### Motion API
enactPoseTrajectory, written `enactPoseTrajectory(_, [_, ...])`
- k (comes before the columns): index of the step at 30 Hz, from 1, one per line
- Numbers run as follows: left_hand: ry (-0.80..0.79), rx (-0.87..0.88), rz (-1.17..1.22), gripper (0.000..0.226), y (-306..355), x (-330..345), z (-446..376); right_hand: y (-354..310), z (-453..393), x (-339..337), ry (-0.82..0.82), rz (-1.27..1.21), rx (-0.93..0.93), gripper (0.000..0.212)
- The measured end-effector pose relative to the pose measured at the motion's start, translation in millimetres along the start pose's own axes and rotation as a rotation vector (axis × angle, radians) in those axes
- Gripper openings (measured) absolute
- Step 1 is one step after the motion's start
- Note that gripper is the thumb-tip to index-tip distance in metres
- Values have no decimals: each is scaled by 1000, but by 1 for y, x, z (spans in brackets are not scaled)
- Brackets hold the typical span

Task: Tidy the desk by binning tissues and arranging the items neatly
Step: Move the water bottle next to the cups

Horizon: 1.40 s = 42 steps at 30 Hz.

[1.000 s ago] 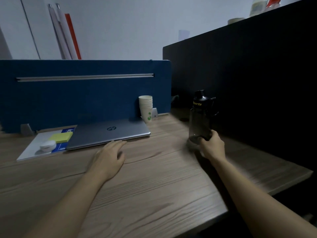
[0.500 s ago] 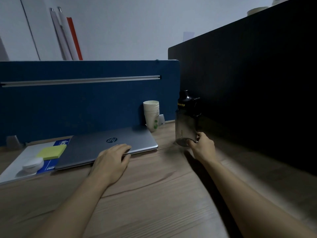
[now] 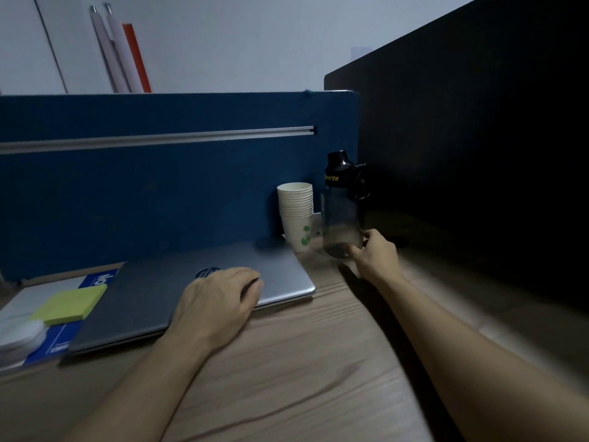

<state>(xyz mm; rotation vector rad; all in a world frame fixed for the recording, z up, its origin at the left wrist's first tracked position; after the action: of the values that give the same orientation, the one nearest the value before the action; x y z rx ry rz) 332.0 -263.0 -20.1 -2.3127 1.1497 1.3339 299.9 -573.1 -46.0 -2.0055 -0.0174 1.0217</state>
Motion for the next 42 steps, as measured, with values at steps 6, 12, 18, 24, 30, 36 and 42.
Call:
enactPoseTrajectory(6, [-5, -19, 11, 31, -2, 1, -1, -9, -23, 19, -18, 6, 0, 50])
enactPoseTrajectory(12, [-10, -44, 35, 33, -4, 1, 0, -12, -28, 22, -15, 10, 20, 48])
enactPoseTrajectory(18, [-14, -62, 1, 33, -4, 3, 1, -10, -6, 8, 1, -60, 24, 37])
enactPoseTrajectory(24, [-42, -95, 6, 31, 1, -3, 13, -20, 51, -6, -58, -107, -42, 21])
enactPoseTrajectory(30, [-32, -207, 95, 36, -11, -36, 60, -37, 125, -19, -143, -140, -67, 35])
enactPoseTrajectory(36, [-31, -307, 129, 44, -29, -88, 129, -67, 194, -19, -211, -185, -143, 15])
enactPoseTrajectory(42, [-21, -354, 55, 45, -55, -149, 208, -114, 261, -5, -256, -189, -223, 27])
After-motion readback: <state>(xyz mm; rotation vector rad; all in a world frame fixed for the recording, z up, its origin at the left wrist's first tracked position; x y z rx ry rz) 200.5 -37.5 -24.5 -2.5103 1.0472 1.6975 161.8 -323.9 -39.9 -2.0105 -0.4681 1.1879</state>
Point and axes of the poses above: each hand's wrist, its own z-axis away from the middle knuckle, its own x-axis out of the palm, y = z × x, the point moved 7 cm from there along -z, towards the middle knuckle, and after that the axes turned 7 degrees about z, right-handed, at the moved point
